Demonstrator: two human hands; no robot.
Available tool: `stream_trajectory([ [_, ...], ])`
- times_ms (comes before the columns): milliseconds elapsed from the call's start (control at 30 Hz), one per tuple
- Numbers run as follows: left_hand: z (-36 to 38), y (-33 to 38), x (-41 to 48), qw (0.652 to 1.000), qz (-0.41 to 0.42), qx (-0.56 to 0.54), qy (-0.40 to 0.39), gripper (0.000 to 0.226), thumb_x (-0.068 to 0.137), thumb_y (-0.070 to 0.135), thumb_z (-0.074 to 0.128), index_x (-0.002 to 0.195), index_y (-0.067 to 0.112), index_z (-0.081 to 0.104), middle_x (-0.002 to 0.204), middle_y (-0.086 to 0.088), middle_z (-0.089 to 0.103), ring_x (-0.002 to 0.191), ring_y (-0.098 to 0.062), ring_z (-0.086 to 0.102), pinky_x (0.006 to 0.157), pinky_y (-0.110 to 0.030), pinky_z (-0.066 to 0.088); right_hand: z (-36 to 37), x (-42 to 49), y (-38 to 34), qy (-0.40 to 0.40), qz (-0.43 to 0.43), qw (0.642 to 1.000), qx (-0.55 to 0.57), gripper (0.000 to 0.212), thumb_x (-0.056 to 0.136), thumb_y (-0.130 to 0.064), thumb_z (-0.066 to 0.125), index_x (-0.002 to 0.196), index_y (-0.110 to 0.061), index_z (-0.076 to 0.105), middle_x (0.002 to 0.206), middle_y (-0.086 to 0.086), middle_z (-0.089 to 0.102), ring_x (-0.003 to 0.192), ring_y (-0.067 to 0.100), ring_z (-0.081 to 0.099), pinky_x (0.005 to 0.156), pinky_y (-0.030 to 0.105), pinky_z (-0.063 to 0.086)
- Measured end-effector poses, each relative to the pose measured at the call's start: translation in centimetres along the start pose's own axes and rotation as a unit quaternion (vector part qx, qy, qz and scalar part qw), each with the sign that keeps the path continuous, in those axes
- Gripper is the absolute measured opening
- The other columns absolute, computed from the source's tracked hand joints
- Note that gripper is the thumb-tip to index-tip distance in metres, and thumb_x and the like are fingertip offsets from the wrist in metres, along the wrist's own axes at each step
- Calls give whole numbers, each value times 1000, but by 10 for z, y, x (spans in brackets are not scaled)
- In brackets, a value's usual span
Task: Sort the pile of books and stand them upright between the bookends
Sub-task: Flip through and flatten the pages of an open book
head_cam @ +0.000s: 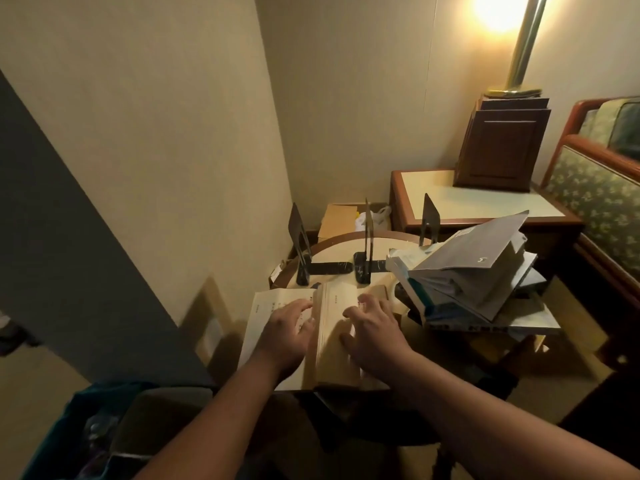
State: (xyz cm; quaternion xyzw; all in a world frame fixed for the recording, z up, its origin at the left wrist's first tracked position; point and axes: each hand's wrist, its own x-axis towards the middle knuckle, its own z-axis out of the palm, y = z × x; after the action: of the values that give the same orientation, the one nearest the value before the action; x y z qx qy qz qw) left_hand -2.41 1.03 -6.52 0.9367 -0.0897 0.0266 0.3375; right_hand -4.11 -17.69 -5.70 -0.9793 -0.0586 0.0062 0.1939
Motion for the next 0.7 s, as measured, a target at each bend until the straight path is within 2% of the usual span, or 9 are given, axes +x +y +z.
stream_trajectory([
  [67, 2, -17, -2, 993, 30, 115, -22, 51, 100, 44, 38, 149, 30, 34, 160, 4, 28, 148, -20, 21, 118, -43, 20, 1, -3, 0, 0, -34, 999, -22, 42, 96, -39, 55, 136, -30, 51, 153, 3, 32, 142, 32, 26, 115, 50, 32],
  [133, 5, -32, -4, 979, 31, 188, -69, 58, 101, 49, 29, 155, 32, 17, 165, 5, 5, 152, -19, -1, 120, -41, 2, 0, -3, -2, -26, -50, 998, -16, 40, 97, -36, 55, 137, -30, 52, 146, 1, 41, 135, 28, 37, 111, 48, 39],
  [233, 12, -42, -6, 966, 15, 230, -113, 63, 101, 55, 22, 156, 35, 0, 164, 7, -12, 150, -17, -15, 117, -39, -11, -1, 1, -10, -56, -44, 997, -33, 37, 97, -39, 54, 132, -27, 57, 134, 3, 52, 121, 24, 49, 102, 43, 48],
  [300, 14, -43, -5, 963, 14, 241, -122, 63, 100, 57, 18, 155, 35, -4, 164, 8, -14, 150, -17, -17, 118, -41, -12, 0, 4, -19, -59, -19, 997, -37, 43, 94, -53, 51, 123, -23, 61, 126, 6, 55, 111, 24, 52, 95, 40, 50],
  [367, 14, -44, -4, 961, 17, 245, -126, 61, 101, 53, 17, 155, 35, -4, 164, 7, -14, 150, -16, -18, 119, -41, -12, 1, 6, -29, -64, 13, 997, -39, 68, 85, -74, 48, 124, -19, 60, 122, 7, 54, 108, 25, 52, 91, 39, 49],
  [433, 12, -45, -5, 962, 18, 243, -126, 59, 102, 50, 16, 156, 35, -3, 164, 8, -13, 150, -16, -17, 118, -40, -12, 3, 5, -36, -62, 20, 996, -65, 81, 80, -80, 47, 128, -16, 56, 125, 10, 52, 111, 28, 50, 94, 42, 48],
  [533, 10, -43, -5, 970, 10, 210, -121, 69, 94, 65, 0, 156, 35, 2, 165, 9, -8, 150, -14, -13, 118, -39, -10, 6, 2, -40, -72, 29, 996, -51, 68, 85, -62, 54, 136, -17, 46, 134, 10, 46, 119, 30, 46, 100, 45, 46],
  [633, 10, -41, -1, 980, -3, 165, -112, 114, 61, 87, -24, 156, 34, 9, 165, 9, -1, 151, -16, -8, 119, -41, -6, -2, -3, -39, -44, 40, 998, 5, 59, 85, -47, 60, 136, -21, 43, 130, 5, 48, 113, 24, 49, 96, 42, 49],
  [700, 5, -36, 1, 980, -5, 158, -123, 110, 61, 91, -16, 155, 39, 9, 165, 8, 1, 152, -19, -5, 120, -46, -4, -12, -8, -33, 1, 32, 998, 49, 58, 87, -38, 62, 138, -22, 40, 130, 1, 50, 112, 20, 51, 94, 38, 51],
])
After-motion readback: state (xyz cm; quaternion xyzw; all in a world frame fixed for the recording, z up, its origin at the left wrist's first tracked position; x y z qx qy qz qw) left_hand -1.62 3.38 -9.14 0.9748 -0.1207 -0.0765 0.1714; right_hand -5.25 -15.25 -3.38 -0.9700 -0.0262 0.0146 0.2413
